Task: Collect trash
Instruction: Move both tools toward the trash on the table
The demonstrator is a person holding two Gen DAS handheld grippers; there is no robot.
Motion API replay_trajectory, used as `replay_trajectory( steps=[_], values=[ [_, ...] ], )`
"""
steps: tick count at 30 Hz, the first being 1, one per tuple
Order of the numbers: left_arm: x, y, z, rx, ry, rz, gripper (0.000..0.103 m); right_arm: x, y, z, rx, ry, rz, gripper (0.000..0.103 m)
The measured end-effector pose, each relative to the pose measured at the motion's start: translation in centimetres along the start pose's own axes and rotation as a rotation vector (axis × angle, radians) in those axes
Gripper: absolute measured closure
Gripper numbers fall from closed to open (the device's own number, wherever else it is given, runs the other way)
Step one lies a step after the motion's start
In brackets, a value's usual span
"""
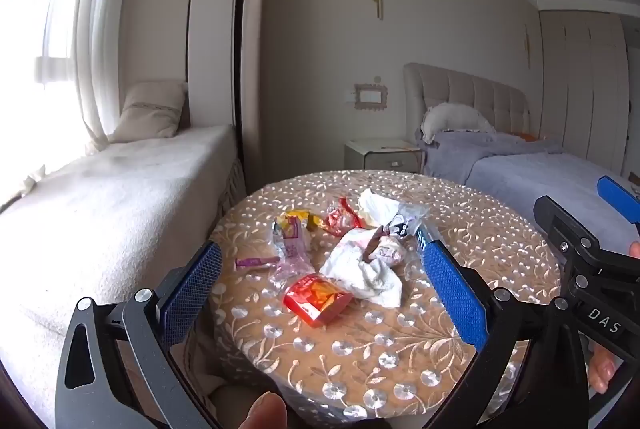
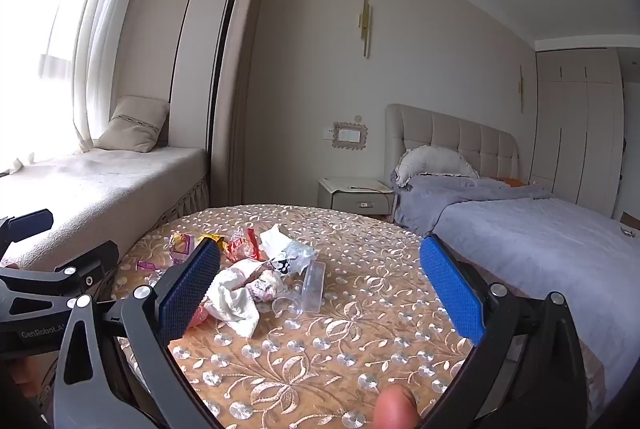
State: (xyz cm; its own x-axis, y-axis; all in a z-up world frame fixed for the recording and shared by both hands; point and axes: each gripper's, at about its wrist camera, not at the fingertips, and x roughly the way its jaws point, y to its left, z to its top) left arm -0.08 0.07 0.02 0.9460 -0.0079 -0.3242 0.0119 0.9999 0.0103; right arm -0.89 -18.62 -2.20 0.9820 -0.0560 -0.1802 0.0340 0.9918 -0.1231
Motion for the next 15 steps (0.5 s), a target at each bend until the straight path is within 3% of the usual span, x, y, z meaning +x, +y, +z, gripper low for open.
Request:
replay_trajectory(
  steps=[15],
  values=[
    [0.3,0.0,-0.5,-0.002,0.015,0.002,0.004,-0.1,0.0,-0.2,0.000,-0.006,-0.001,0.003]
  ],
)
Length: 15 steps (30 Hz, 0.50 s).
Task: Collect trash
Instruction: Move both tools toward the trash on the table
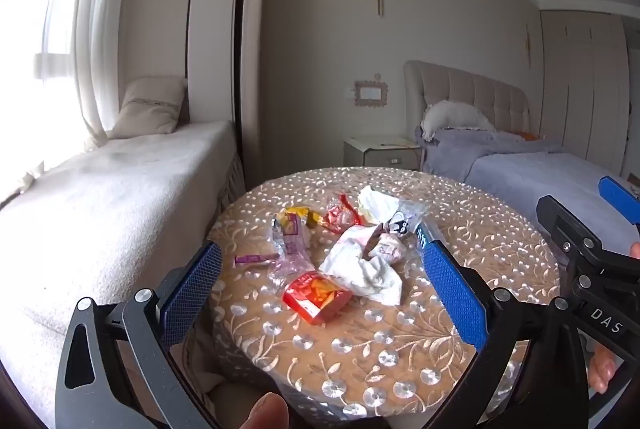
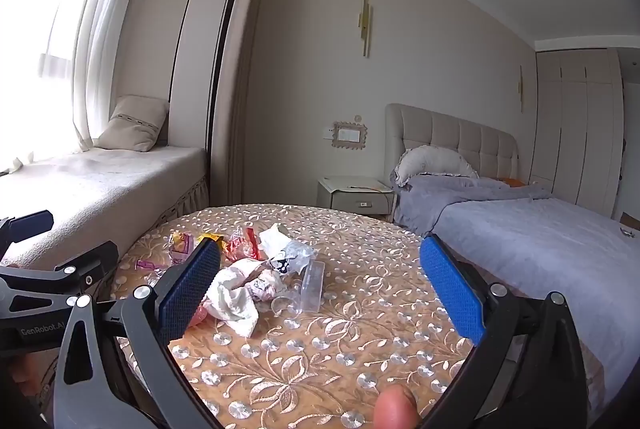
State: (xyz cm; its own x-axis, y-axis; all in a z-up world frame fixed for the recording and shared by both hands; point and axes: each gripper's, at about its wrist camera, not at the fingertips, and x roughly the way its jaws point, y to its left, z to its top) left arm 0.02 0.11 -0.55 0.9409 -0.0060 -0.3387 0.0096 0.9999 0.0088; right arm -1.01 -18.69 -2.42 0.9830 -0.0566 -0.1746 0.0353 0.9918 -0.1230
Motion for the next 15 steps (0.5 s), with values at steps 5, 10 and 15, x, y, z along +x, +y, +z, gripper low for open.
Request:
replay_trajectory(
  steps=[5,10,15],
  values=[
    [0.14,0.00,-0.10,-0.001,0.007,0.003,0.004,0.12,0.00,-0.07,0.002,0.008,0.004,0.003],
    [0.35,-0.04,-0.02,0.001,0.013,0.003,0.004,0.03,-0.20,-0.20,0.005,0.012,0.005,0.003],
    [0.42,0.03,0.05,0.002,0.016,0.008,0.004,0.22,-0.19,-0.24,0.003,0.019,0.005,0.003]
  ],
)
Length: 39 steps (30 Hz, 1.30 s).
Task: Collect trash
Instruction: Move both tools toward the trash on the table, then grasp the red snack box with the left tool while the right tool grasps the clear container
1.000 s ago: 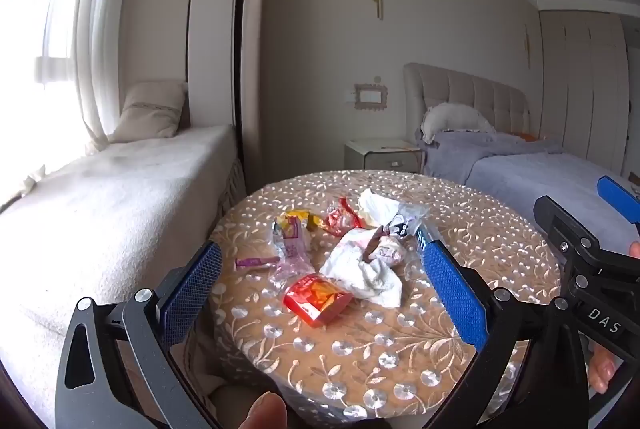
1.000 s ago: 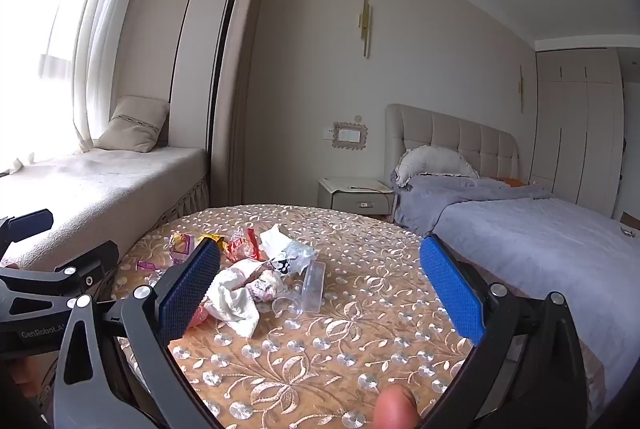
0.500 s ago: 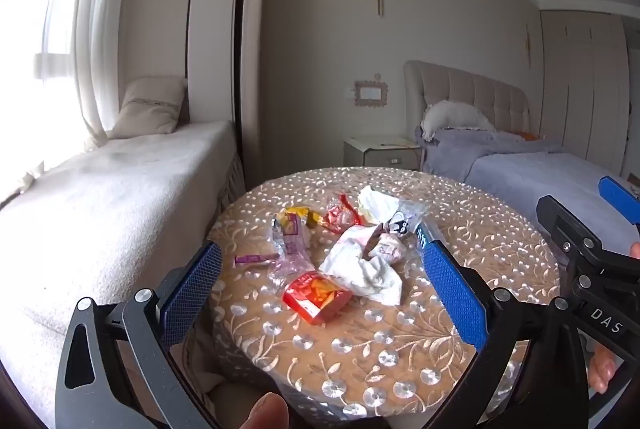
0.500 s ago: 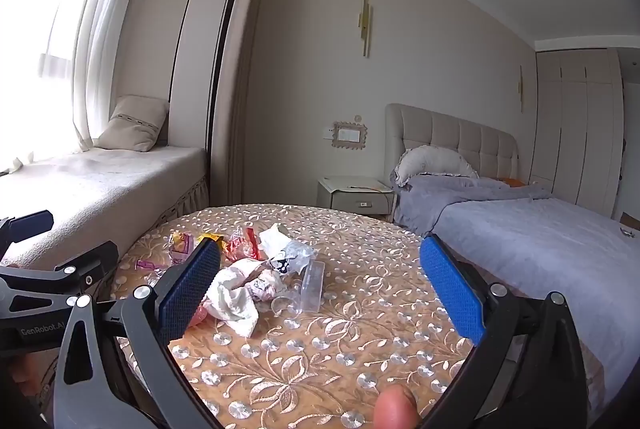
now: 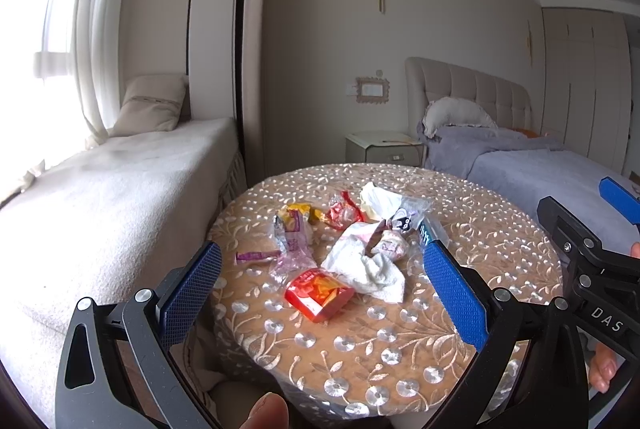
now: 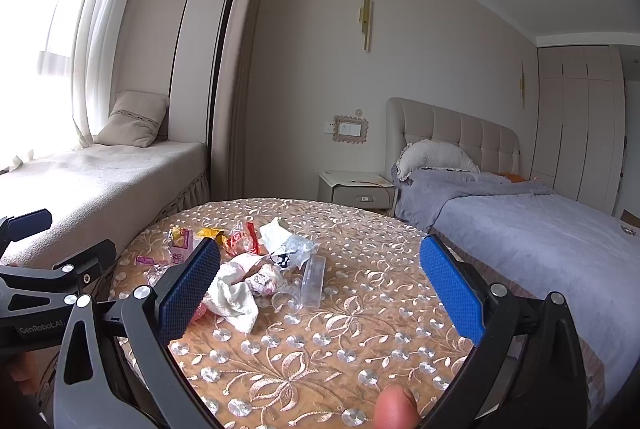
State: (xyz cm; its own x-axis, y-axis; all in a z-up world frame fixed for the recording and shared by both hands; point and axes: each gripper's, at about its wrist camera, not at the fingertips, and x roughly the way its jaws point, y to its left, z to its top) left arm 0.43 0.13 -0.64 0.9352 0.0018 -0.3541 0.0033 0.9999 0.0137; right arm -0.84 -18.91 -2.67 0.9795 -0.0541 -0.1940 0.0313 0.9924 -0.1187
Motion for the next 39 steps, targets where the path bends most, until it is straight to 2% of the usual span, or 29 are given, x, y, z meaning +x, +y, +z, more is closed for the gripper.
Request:
replay_trajectory(
  steps=[7,19,28,31,34,39],
  values=[
    [1.4,0.8,-0.5,-0.028,0.025,0.009,0.004,1.5,0.3,-0.5,-0.004,0.023,0.008,0.003],
    [6.0,1.8,-2.1,-0.050,0.096,0.038,0.004,7.1,0.3,-2.4,0.002,0.138,0.051,0.003],
    [10.0,1.5,-3.5,-0.058,0.188,0.031,0.004,10.7,0.4,-3.2,0.003,0.196,0.067,0.003],
    [11.5,1.4,-4.4,-0.052,0.206,0.087,0.004,12.0,0.1,-3.5,0.009,0.219,0.072,0.003],
    [13.4,1.8,-5.7,-0.046,0.261,0.127,0.004,13.6,-0.2,-4.0,0.011,0.245,0.070,0.003],
    [15.6,1.7,-6.9,-0.066,0.337,0.091,0.004,16.1,-0.2,-5.1,0.002,0.303,0.058,0.003]
  ],
)
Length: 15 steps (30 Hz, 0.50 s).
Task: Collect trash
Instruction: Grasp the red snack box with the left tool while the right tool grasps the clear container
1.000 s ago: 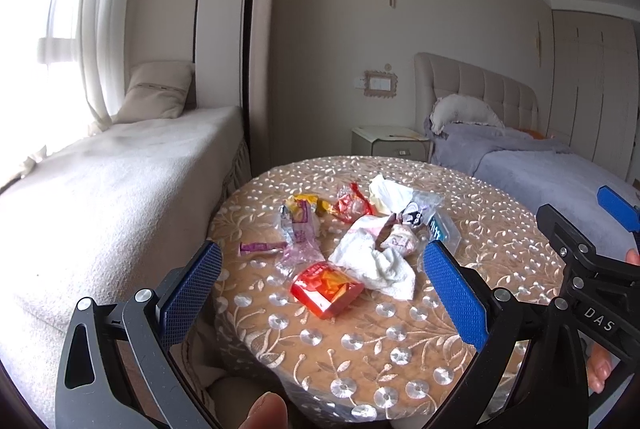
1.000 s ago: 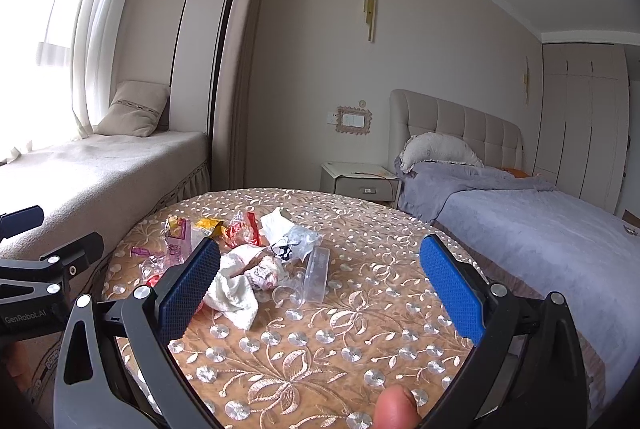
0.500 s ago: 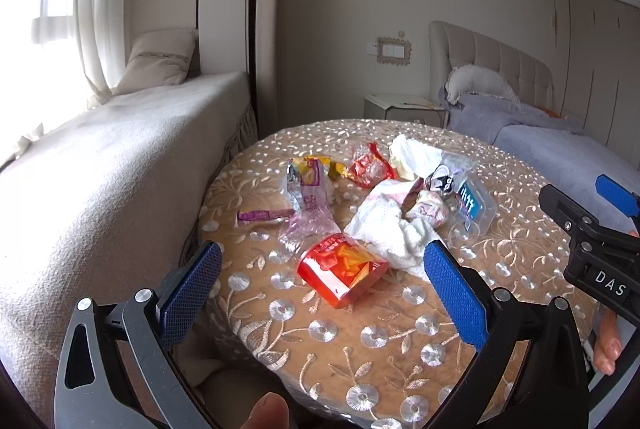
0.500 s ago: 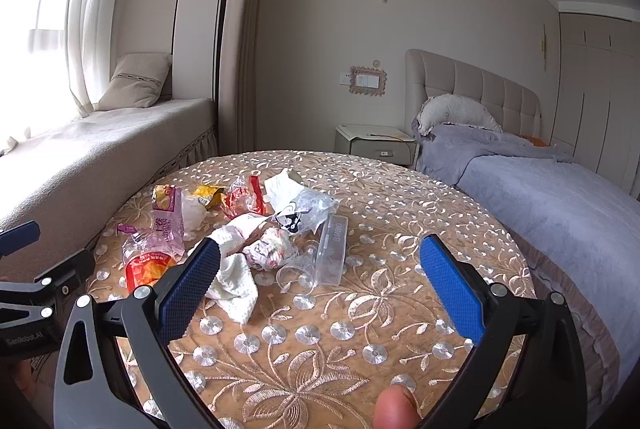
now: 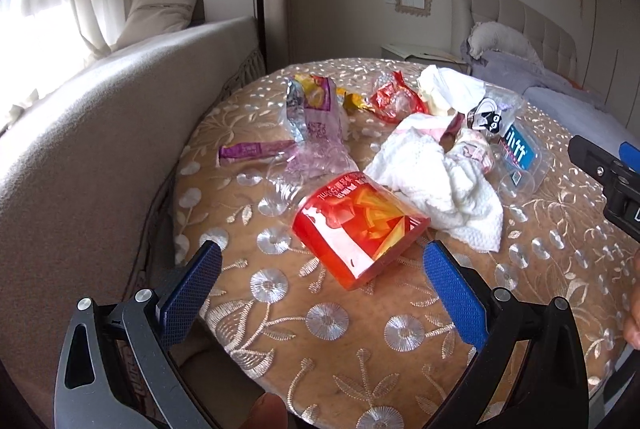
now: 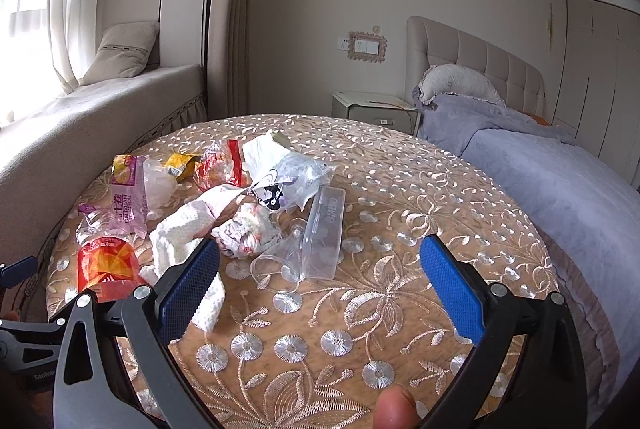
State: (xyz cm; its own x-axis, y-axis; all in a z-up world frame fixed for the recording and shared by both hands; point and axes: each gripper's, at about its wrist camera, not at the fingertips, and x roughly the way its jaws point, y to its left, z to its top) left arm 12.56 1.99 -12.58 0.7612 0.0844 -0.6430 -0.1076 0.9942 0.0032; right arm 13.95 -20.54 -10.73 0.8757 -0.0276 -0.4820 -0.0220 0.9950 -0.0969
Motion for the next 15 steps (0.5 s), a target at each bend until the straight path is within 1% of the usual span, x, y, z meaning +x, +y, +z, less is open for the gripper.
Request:
replay_trajectory(
  steps=[2,4,5,6,7,8,9,10,12,14,15],
  values=[
    [0.6,-0.4,0.2,0.003,0.004,0.005,0.004,0.7,-0.2,0.0,0.011,0.014,0.004,0.003],
    [1.5,-0.8,0.3,0.024,0.024,0.040,0.004,1.1,-0.4,0.1,0.021,0.021,0.007,0.003],
    [2.1,-0.8,0.4,0.019,0.040,0.058,0.004,1.3,-0.5,0.2,0.025,0.022,0.007,0.003],
    [2.5,-0.5,0.4,0.001,0.056,0.060,0.005,1.4,-0.6,0.3,0.025,0.023,0.007,0.003],
    [3.0,-0.1,0.3,-0.019,0.074,0.052,0.007,1.7,-0.6,0.4,0.023,0.021,0.003,0.003],
    [3.5,0.2,0.3,-0.037,0.089,0.044,0.015,1.8,-0.8,0.5,0.022,0.019,-0.002,0.003],
    [3.9,0.5,0.3,-0.052,0.098,0.039,0.020,1.9,-0.9,0.5,0.020,0.017,-0.006,0.003],
    [4.2,0.6,0.4,-0.056,0.104,0.039,0.027,2.1,-1.0,0.6,0.016,0.017,-0.009,0.003],
    [4.7,0.8,0.6,-0.059,0.095,0.033,0.034,2.6,-1.1,0.7,0.009,0.022,-0.013,0.003],
    [5.0,0.6,1.1,-0.037,0.084,0.031,0.046,3.0,-1.2,0.8,0.004,0.029,-0.010,0.003],
    [5.3,0.3,1.3,-0.025,0.078,0.034,0.048,3.3,-1.1,0.8,0.000,0.032,-0.010,0.003]
  ],
)
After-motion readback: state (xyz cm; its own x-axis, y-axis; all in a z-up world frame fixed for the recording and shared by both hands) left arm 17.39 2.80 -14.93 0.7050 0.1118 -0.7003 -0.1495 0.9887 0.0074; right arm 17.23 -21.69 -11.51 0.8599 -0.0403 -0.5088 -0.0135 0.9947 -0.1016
